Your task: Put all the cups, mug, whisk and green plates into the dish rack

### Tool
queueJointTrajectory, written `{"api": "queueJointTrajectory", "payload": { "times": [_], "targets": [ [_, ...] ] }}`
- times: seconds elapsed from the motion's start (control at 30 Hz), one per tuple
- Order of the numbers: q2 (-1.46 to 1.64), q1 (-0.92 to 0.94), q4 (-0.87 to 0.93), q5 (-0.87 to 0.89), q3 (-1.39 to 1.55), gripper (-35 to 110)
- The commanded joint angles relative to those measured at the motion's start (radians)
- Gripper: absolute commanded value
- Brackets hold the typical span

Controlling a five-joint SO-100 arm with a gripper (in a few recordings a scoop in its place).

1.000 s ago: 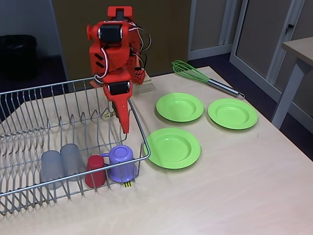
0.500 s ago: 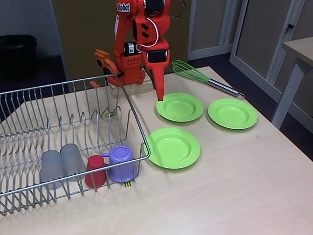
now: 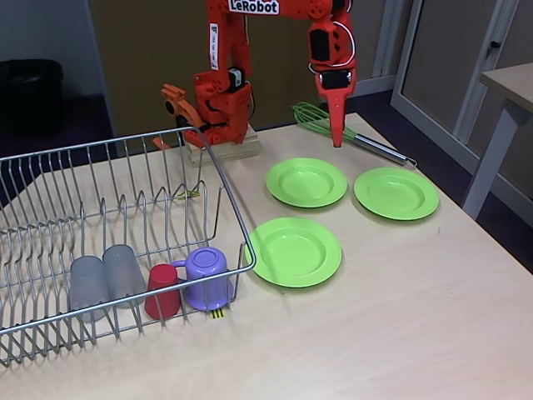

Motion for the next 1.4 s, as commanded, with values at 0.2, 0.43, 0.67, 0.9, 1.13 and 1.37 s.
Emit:
{"api": "queueJointTrajectory", "payload": {
  "times": [0.2, 0.43, 0.67, 0.9, 1.13, 1.37],
  "targets": [
    [-0.236, -0.295, -0.057, 0.483, -0.216, 40],
    [-0.508, -0.428, -0.064, 0.686, -0.474, 41],
    [-0.742, -0.520, -0.094, 0.796, -0.699, 41],
    [-0.857, -0.621, -0.141, 1.015, -0.819, 41],
    [-0.904, -0.699, -0.172, 1.164, -0.833, 41],
    [-0.882, -0.752, -0.190, 1.272, -0.726, 40]
  ]
}}
